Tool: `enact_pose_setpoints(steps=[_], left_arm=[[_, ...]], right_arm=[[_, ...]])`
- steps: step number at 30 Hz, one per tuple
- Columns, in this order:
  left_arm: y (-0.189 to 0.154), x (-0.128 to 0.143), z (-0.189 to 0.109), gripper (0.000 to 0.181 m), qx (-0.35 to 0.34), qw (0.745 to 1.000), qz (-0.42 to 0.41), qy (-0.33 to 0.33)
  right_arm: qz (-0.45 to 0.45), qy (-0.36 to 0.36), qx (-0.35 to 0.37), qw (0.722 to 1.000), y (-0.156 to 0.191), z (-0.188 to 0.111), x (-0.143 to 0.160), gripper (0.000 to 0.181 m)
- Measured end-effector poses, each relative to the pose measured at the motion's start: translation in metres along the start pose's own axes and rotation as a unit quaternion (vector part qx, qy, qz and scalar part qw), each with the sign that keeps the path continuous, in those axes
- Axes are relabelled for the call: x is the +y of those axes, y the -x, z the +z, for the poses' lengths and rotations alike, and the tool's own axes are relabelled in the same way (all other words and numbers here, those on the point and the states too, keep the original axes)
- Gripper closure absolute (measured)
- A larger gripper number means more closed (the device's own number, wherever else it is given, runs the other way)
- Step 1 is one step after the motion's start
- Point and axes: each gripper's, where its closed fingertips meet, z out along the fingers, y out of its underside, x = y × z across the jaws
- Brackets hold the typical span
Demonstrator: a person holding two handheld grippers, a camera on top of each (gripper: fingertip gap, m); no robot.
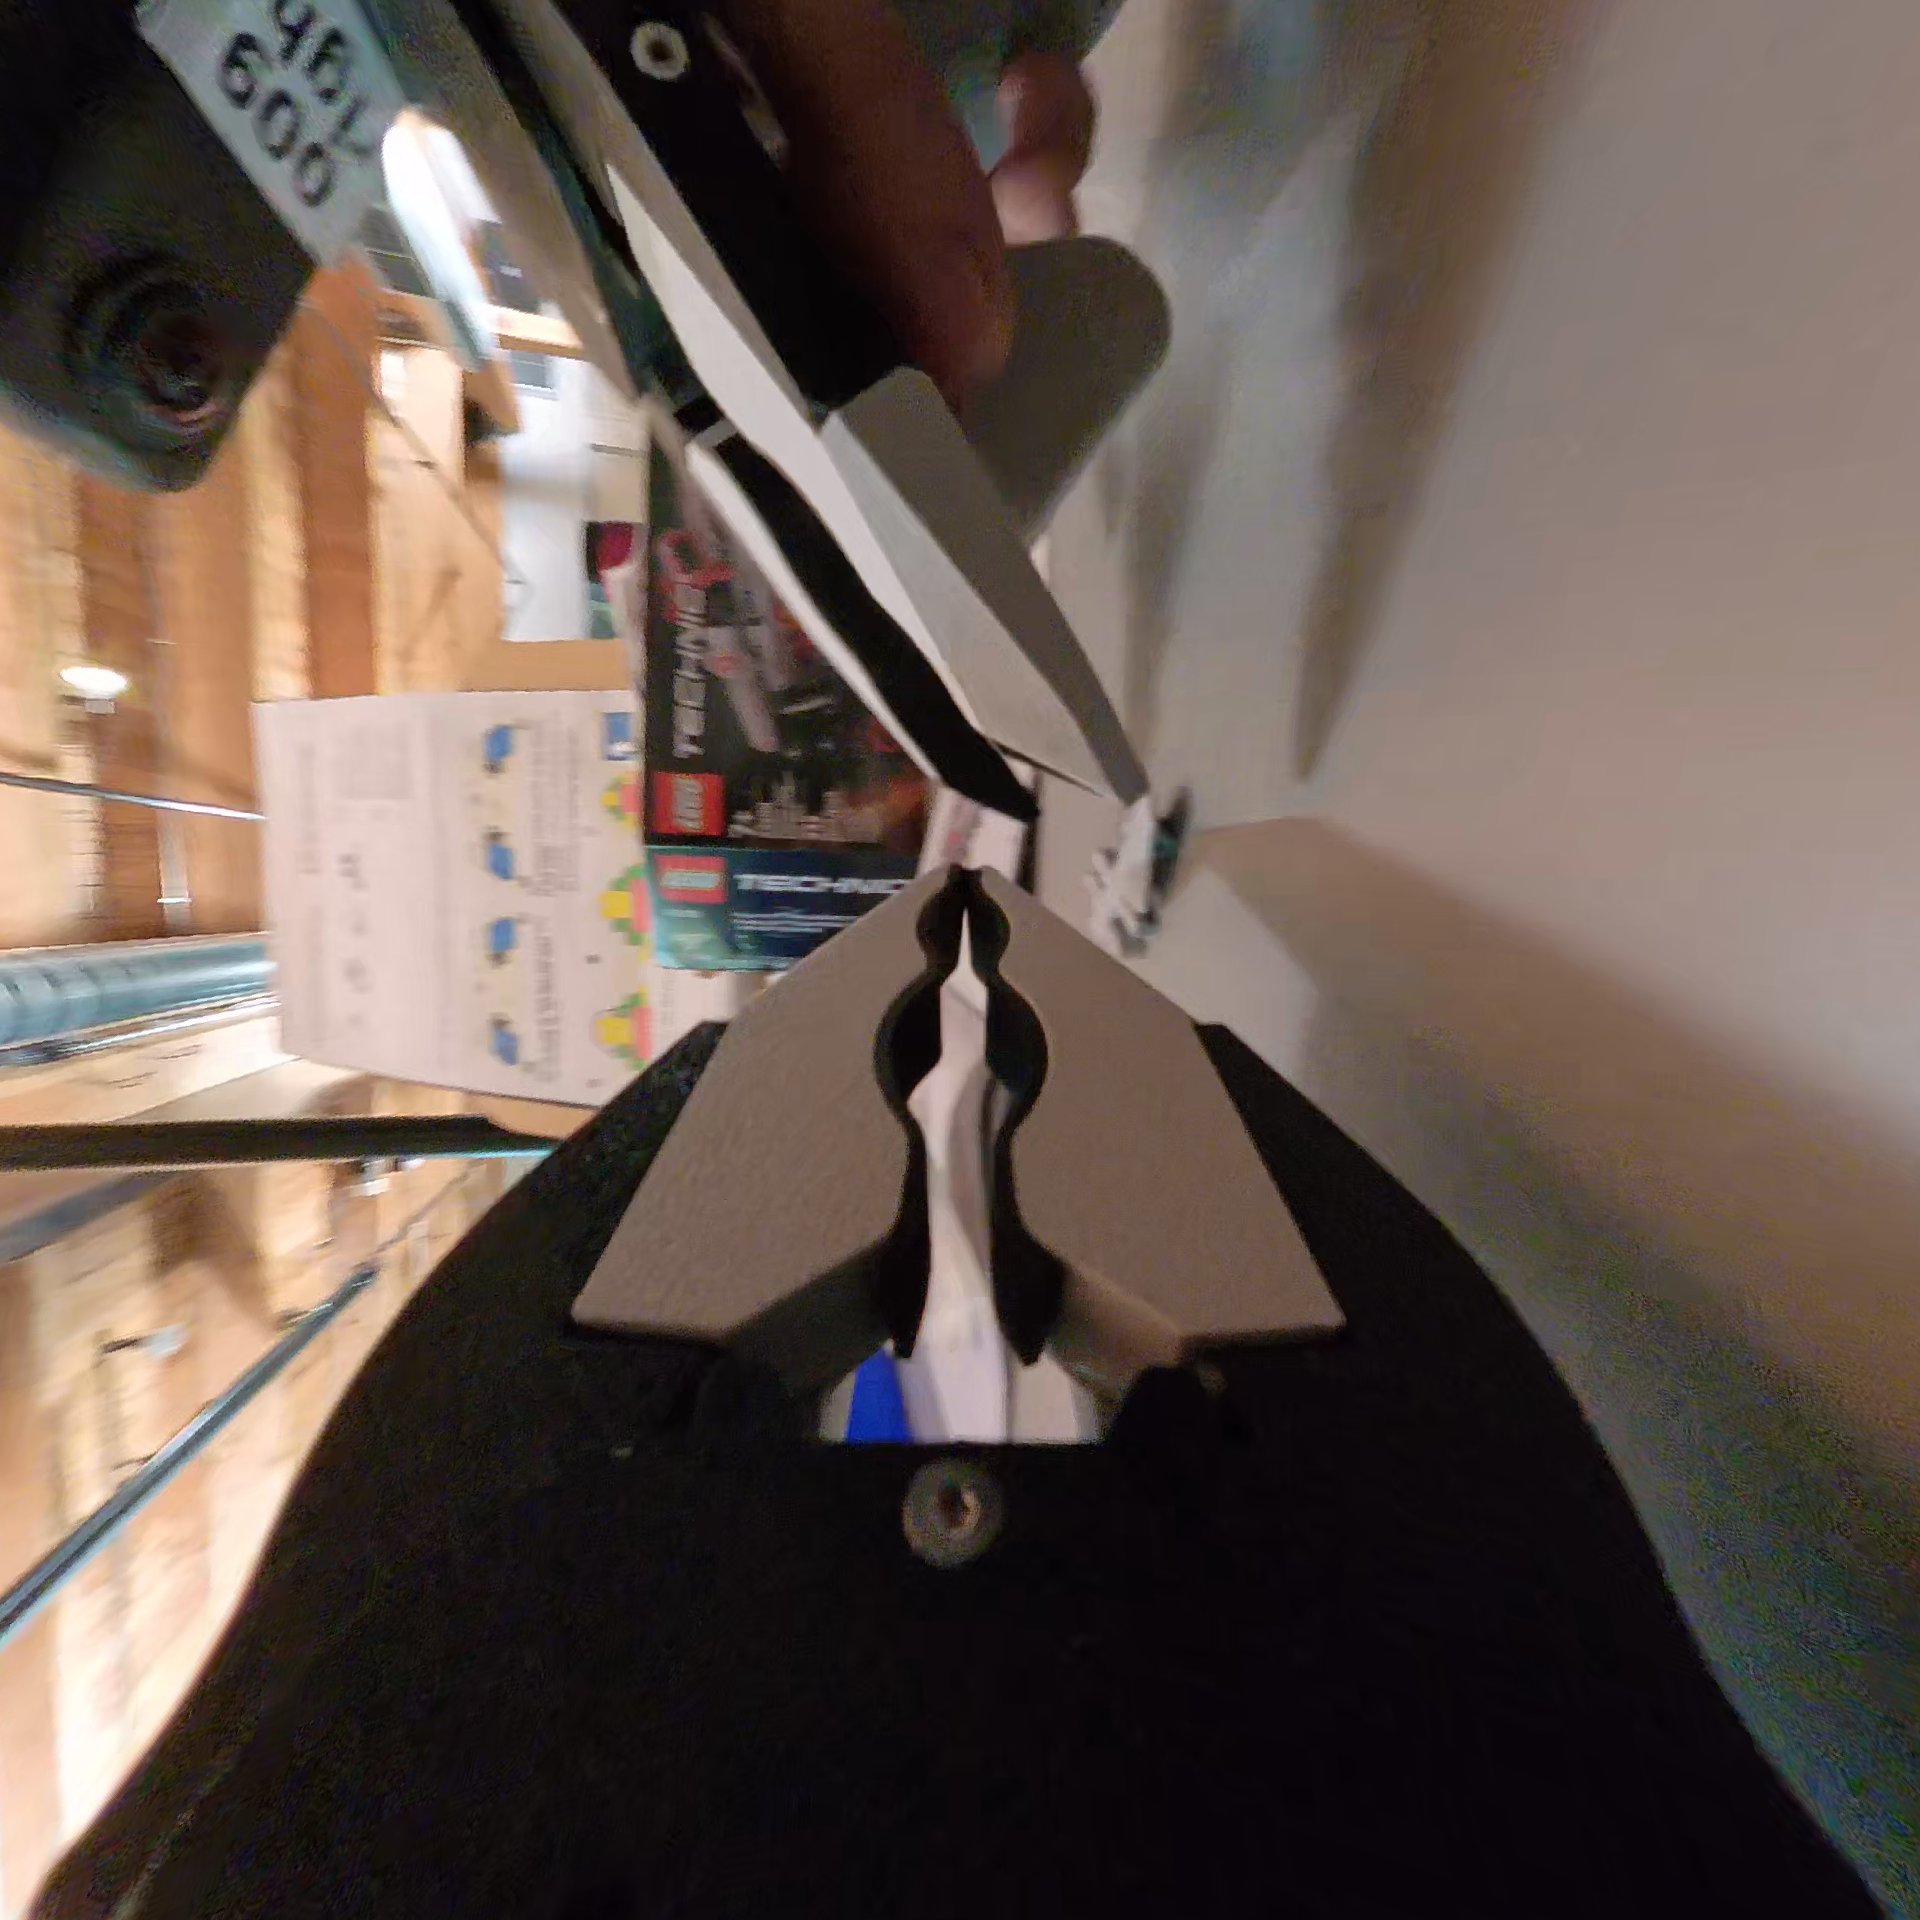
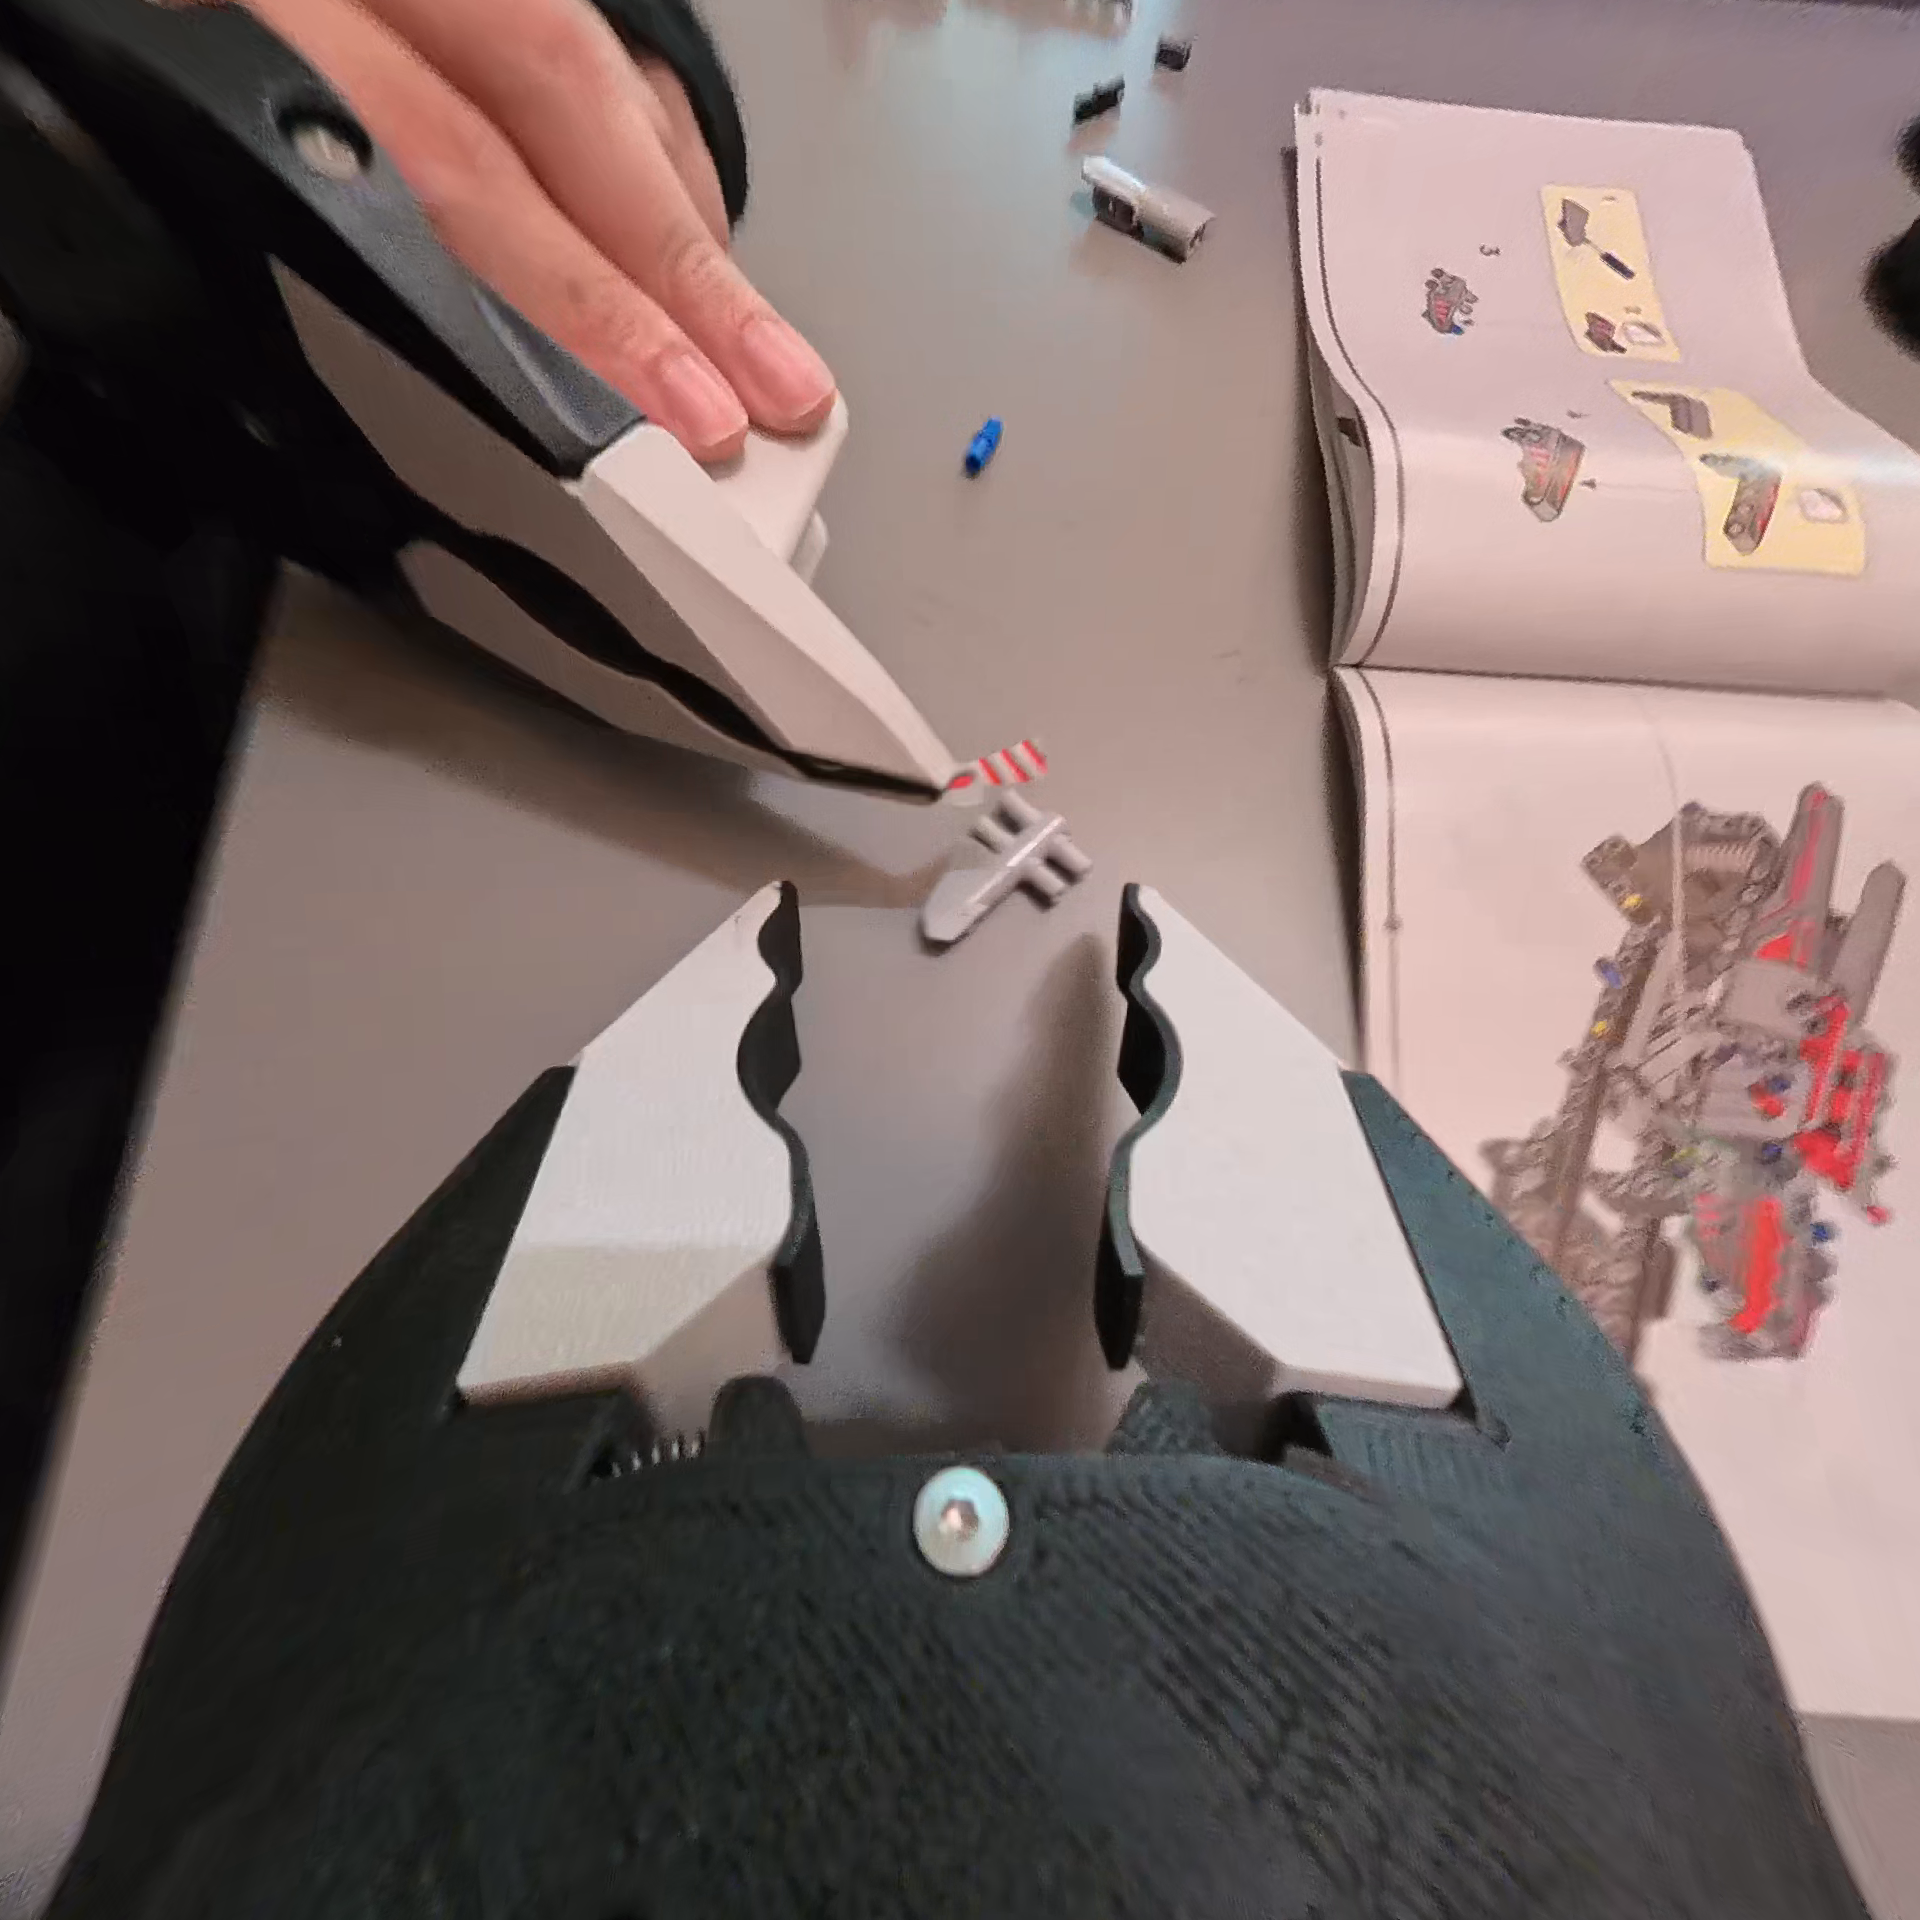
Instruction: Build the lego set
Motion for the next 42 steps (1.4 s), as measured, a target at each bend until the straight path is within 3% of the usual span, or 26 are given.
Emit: enact_pose_setpoints(steps=[1,5,10,13,32,42], left_arm=[[0.008,-0.002,-0.001,0.181,-0.027,1.000,0.013,0.001],[0.034,-0.007,-0.009,0.181,-0.117,0.992,0.051,-0.002],[0.044,-0.019,-0.019,0.181,-0.170,0.980,0.106,-0.015],[0.043,-0.020,-0.020,0.181,-0.173,0.978,0.119,-0.013],[0.045,-0.023,-0.025,0.181,-0.194,0.964,0.182,-0.022],[0.051,-0.030,-0.033,0.181,-0.220,0.951,0.216,-0.033]], right_arm=[[0.031,-0.020,-0.007,0.999,0.005,-0.005,-0.004,0.126],[0.197,-0.142,-0.042,0.969,0.018,-0.024,-0.024,0.140],[0.360,-0.294,-0.064,0.883,0.012,-0.044,-0.043,0.163],[0.411,-0.348,-0.091,0.838,0.014,-0.047,-0.052,0.172],[0.449,-0.394,-0.136,0.790,0.019,-0.053,-0.060,0.179],[0.480,-0.425,-0.205,0.739,0.032,-0.060,-0.067,0.169]])
